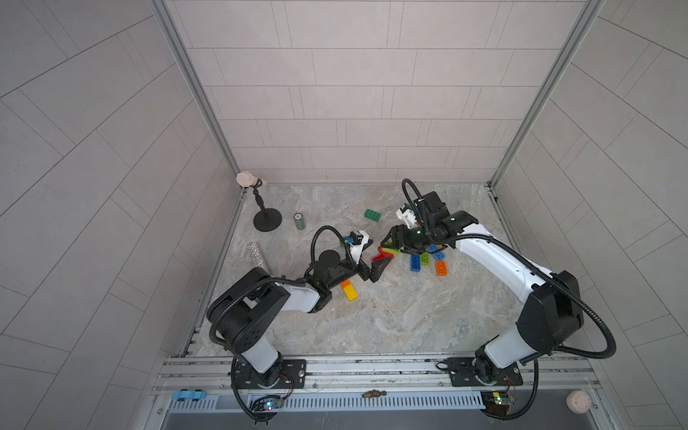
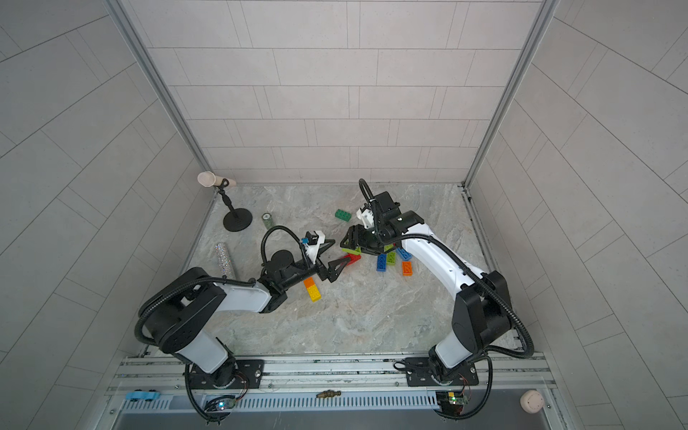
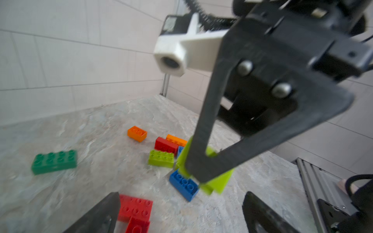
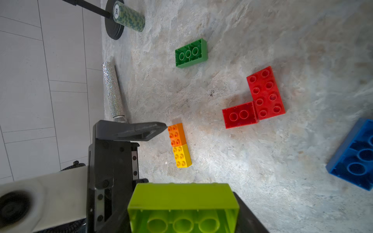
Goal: Assemble a rectangle with lego
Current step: Adjust the lego brick at the center of the board.
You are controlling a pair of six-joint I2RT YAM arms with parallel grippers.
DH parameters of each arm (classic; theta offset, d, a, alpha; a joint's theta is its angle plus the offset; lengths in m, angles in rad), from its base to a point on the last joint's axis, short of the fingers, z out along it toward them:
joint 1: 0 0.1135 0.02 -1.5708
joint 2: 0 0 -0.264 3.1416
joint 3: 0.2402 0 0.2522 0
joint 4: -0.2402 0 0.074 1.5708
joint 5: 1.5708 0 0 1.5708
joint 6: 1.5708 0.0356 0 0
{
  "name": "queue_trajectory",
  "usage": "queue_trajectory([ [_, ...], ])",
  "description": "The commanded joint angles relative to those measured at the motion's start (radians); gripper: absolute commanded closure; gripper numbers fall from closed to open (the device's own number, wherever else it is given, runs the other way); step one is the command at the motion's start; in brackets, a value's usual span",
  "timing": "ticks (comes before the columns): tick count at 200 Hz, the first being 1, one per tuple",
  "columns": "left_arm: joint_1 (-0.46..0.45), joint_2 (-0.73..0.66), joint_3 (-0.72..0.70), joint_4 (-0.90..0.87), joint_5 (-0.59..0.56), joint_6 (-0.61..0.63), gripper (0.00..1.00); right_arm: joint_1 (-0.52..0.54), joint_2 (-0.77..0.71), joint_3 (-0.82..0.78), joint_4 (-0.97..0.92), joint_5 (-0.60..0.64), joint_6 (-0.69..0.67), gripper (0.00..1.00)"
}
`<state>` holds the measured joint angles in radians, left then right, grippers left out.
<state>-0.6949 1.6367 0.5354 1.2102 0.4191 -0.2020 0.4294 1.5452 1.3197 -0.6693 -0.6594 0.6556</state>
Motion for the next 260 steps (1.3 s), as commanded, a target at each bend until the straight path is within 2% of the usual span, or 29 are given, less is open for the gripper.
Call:
queue_trajectory([
  [1, -0.001, 0.012, 0.03, 0.12, 0.058, 0.046, 0.01, 0.003, -0.051, -0.018, 0.016, -0.09, 0.042, 0.46],
  [35, 0.008, 0.031, 0.059, 0.121, 0.118, 0.04, 0.13, 0.001, -0.072, -0.033, 0.004, -0.147, 0.038, 0.5],
  [72, 0.012, 0.035, 0.064, 0.12, 0.153, 0.033, 0.19, 0.002, -0.077, -0.037, 0.002, -0.189, 0.027, 0.55],
  [106, 0.016, 0.018, 0.066, 0.118, 0.164, 0.024, 0.42, -0.001, -0.072, -0.05, 0.019, -0.2, 0.032, 0.56],
  [125, 0.022, 0.009, 0.059, 0.107, 0.167, 0.018, 0.6, -0.015, -0.081, -0.057, 0.04, -0.194, 0.043, 0.5],
  [152, 0.031, -0.017, 0.023, 0.046, 0.134, 0.027, 0.69, -0.095, -0.128, -0.105, 0.092, -0.175, 0.081, 0.35],
  [162, 0.032, -0.041, 0.019, -0.051, 0.116, 0.049, 0.73, -0.142, -0.153, -0.129, 0.094, -0.152, 0.085, 0.31],
  [177, 0.026, -0.091, 0.048, -0.333, 0.079, 0.107, 0.8, -0.225, -0.192, -0.182, 0.098, -0.095, 0.09, 0.3],
  [187, 0.01, -0.118, 0.098, -0.565, 0.042, 0.158, 0.81, -0.266, -0.213, -0.2, 0.038, 0.03, 0.055, 0.3],
  [205, -0.042, -0.12, 0.216, -0.954, -0.039, 0.223, 0.81, -0.285, -0.249, -0.219, -0.075, 0.365, 0.002, 0.32],
  [217, -0.063, -0.091, 0.302, -1.188, -0.069, 0.231, 0.81, -0.285, -0.268, -0.252, -0.078, 0.484, -0.004, 0.32],
  [230, -0.071, -0.049, 0.381, -1.376, -0.106, 0.228, 0.81, -0.286, -0.276, -0.285, -0.063, 0.533, -0.006, 0.33],
  [260, -0.111, 0.095, 0.602, -1.772, -0.176, 0.267, 0.81, -0.283, -0.269, -0.313, -0.053, 0.56, -0.022, 0.34],
])
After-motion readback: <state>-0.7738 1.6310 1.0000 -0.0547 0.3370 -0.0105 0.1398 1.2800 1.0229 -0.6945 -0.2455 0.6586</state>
